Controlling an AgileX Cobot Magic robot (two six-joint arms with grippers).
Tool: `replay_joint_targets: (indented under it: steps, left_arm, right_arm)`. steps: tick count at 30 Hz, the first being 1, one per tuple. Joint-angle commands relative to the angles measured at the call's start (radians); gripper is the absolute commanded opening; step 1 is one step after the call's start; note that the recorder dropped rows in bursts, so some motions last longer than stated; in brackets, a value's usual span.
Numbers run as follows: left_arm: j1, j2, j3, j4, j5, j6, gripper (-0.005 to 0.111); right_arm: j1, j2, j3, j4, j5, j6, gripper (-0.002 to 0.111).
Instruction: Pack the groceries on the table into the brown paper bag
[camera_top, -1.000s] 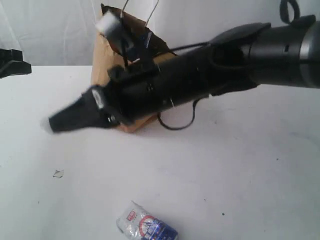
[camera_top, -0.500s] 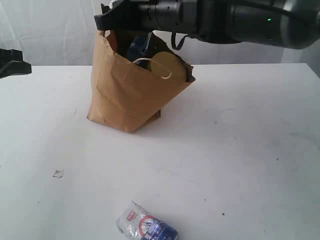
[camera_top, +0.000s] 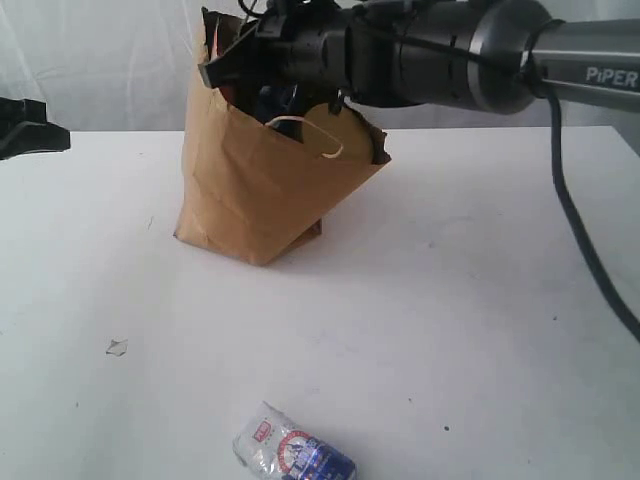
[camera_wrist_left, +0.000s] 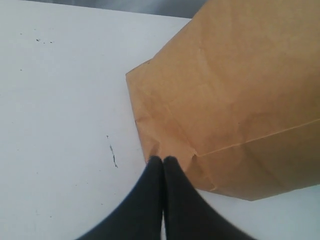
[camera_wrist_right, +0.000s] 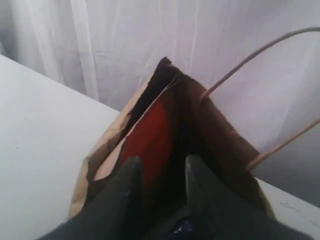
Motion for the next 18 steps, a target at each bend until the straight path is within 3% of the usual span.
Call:
replay_joint_targets:
  steps: [1,6,10,13,14,16,18]
  left_arm:
    - [0.002,-0.01,0.005,-0.014,0.028,-0.002,0.0]
    - [0.002,-0.014,0.005,-0.014,0.034,-0.064,0.0]
    - [0.002,-0.037,0.005,-0.014,0.01,-0.159,0.0]
    - [0.002,-0.092,0.041,-0.021,-0.114,-0.238,0.0]
    - [0.002,-0.152,0.086,-0.021,-0.201,-0.282,0.0]
    - [0.002,-0.254,0.163,-0.021,-0.317,-0.294,0.0]
    - [0.002,-0.37,0.25,-0.021,-0.418,-0.294,0.0]
  right_arm:
    - [-0.002,-0.062,-0.01,0.0,-0.089,-0.004,0.029]
    - [0.002,-0.169,0.013,0.0,-0.149,0.057,0.029]
    - [0.002,-0.245,0.079,0.0,-0.157,0.041,0.021]
    - [0.002,-0.304,0.155,0.0,-0.304,-0.001,0.01]
    - [0.002,-0.34,0.21,0.0,-0.465,0.022,0.001]
    - [0.002,-0.387,0.27,0.0,-0.636,0.024,0.0]
    - [0.002,-0.435,0.322,0.0,-0.676,-0.035,0.0]
